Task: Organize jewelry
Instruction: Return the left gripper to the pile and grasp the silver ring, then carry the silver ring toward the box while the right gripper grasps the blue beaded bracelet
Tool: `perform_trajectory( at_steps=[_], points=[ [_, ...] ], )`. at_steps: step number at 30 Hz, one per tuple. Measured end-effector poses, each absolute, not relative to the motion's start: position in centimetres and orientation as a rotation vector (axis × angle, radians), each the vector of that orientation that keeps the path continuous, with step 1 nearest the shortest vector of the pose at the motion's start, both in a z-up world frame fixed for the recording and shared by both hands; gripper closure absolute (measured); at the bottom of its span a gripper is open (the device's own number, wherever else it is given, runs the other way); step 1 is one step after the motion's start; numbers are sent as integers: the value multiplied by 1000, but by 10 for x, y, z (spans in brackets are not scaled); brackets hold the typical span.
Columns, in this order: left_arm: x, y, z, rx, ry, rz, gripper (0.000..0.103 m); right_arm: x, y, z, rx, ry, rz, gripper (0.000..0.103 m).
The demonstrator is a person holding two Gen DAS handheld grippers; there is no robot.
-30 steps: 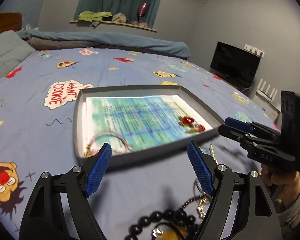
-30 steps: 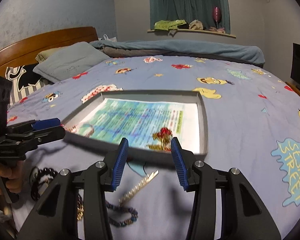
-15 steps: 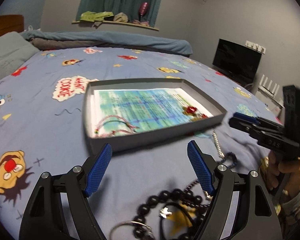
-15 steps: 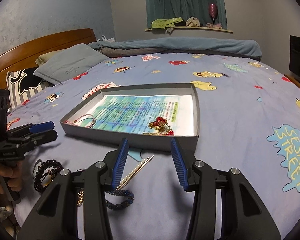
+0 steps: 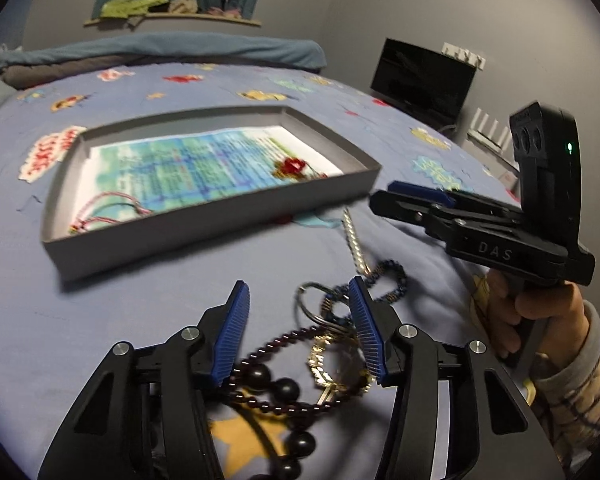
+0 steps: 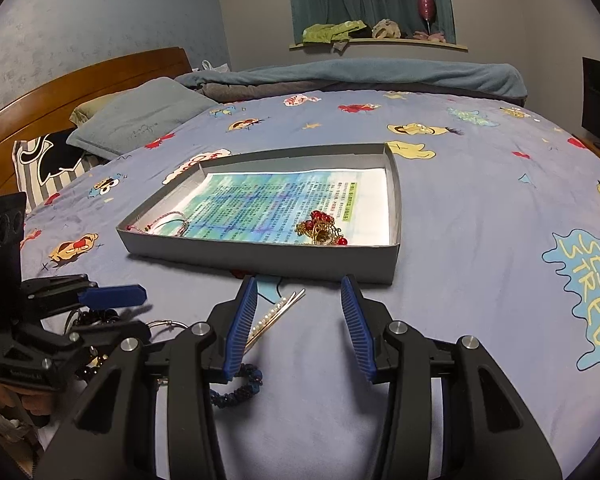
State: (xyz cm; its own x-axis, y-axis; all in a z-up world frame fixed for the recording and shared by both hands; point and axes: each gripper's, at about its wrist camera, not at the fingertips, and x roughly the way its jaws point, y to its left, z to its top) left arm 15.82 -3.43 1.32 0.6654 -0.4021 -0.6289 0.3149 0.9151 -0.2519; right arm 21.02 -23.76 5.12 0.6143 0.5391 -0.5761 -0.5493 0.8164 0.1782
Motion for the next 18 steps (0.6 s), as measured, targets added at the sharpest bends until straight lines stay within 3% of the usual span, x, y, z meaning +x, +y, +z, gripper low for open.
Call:
perform_trajectory(
  at_steps=[3, 6, 7, 8, 18],
  points=[
    [157, -41, 9, -109, 759, -428, 57, 209, -237, 48, -26, 669, 637, 59],
    [155, -44, 10, -103, 760, -448, 75, 208, -238, 45, -20, 687, 650, 59],
    [154, -44, 11, -98, 751, -446, 90, 208, -239, 43, -16, 693, 654, 59],
    [153, -44, 13, -97, 746, -445, 94, 208, -239, 42, -12, 698, 657, 59],
    [142, -25, 35, -121, 644, -399, 98, 201, -237, 43, 4, 692, 698, 59]
  ],
)
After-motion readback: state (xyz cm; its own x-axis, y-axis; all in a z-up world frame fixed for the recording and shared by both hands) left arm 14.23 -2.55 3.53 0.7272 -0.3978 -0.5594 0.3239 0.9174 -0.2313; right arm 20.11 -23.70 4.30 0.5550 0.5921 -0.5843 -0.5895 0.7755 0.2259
